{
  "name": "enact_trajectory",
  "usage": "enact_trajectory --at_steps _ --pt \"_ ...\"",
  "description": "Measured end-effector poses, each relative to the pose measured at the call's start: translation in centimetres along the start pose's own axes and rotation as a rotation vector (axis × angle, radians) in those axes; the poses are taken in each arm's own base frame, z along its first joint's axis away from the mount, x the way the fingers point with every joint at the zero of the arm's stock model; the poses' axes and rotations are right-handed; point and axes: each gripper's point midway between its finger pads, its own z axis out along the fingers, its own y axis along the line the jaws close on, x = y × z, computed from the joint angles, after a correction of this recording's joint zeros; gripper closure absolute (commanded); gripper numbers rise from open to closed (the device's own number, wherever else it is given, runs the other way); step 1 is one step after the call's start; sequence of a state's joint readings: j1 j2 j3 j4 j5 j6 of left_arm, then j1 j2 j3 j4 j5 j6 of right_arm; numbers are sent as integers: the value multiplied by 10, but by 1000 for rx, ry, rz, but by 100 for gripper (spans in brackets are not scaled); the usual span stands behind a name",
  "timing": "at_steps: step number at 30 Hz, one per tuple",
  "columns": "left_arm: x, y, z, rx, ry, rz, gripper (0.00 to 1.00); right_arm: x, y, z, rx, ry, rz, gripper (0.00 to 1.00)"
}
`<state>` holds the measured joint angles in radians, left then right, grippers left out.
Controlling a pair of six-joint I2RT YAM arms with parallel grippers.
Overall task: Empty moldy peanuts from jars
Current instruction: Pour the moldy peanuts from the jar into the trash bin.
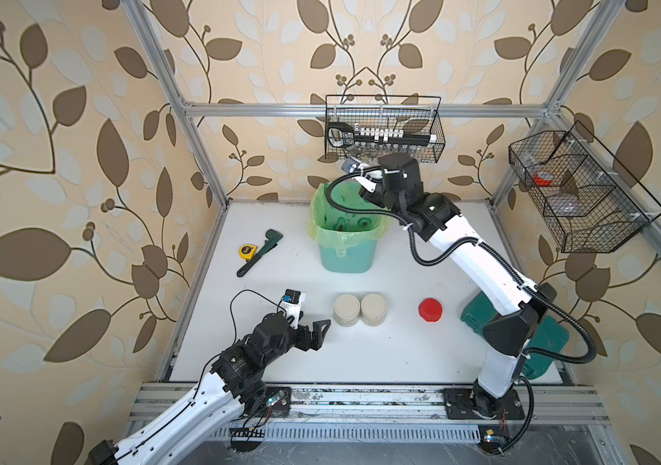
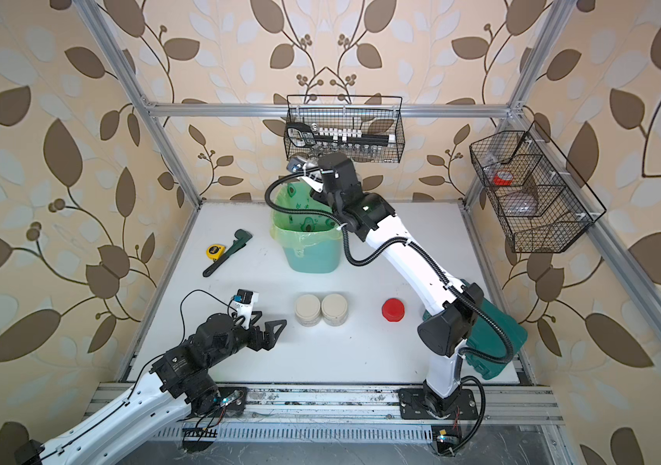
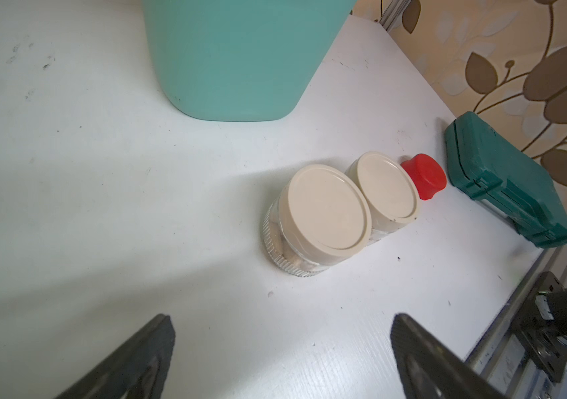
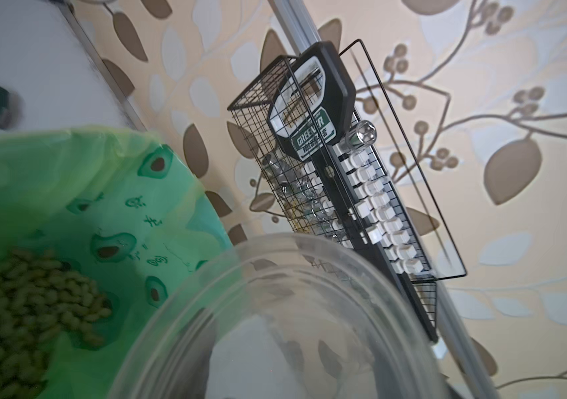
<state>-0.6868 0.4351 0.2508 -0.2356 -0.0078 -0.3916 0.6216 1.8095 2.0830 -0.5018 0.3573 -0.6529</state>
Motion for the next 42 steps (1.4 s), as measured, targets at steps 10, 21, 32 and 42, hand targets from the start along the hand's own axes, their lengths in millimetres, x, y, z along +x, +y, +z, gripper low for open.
enact_trajectory --at_steps 10,21,32,42 --pt "1 1 1 -3 6 0 1 22 -58 -52 -273 -228 629 100" --pt "2 1 1 -5 11 0 1 8 -34 -46 -350 -211 538 100" --pt "2 1 1 -5 11 0 1 8 18 7 -66 33 -45 100" --pt "2 1 1 -5 11 0 1 50 50 43 139 292 -685 100"
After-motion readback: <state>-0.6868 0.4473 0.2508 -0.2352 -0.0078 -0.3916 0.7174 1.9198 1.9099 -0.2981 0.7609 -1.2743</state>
